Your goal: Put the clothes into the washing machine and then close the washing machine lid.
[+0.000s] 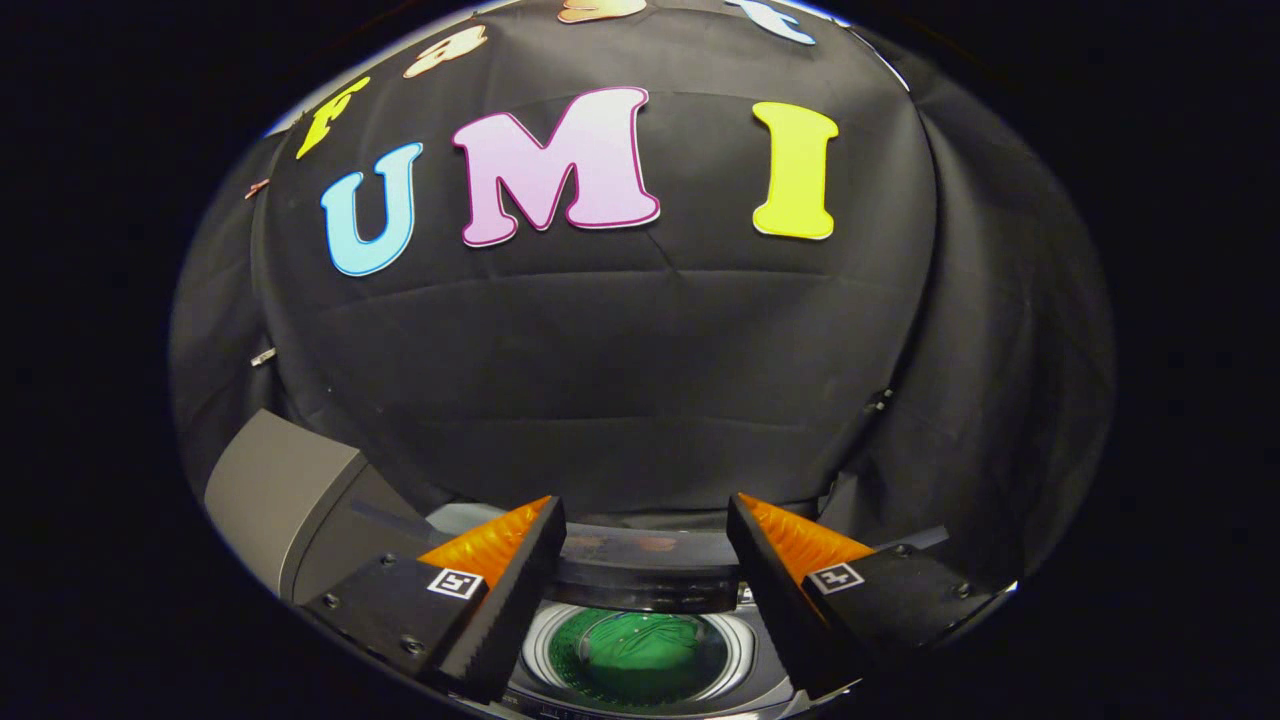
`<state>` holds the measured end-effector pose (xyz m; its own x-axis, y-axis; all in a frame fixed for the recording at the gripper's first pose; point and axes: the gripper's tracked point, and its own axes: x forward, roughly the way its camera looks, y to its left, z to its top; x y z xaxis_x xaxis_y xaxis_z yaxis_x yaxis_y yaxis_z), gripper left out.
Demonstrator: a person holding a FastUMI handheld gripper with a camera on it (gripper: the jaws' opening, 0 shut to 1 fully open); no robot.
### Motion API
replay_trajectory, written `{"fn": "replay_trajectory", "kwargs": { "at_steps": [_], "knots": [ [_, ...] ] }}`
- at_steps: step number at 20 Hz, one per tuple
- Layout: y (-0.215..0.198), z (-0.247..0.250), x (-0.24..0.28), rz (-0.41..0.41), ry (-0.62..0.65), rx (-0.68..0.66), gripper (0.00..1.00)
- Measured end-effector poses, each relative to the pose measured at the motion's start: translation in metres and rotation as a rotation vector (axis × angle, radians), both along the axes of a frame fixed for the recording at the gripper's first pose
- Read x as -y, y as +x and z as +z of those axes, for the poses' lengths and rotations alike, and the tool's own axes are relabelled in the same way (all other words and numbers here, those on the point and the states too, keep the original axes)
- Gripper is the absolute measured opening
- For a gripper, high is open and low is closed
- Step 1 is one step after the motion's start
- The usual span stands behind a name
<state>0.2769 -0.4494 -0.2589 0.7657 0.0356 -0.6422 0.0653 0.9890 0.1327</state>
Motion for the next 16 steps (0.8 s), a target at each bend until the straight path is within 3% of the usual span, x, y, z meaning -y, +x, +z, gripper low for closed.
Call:
{"fn": "replay_trajectory", "kwargs": {
  "at_steps": [12, 16],
  "knots": [
    [-0.068, -0.006, -0.007, -0.033, -0.013, -0.103, 1.0],
    [-0.104, -0.023, -0.014, 0.011, -0.082, -0.171, 1.0]
  ]
}}
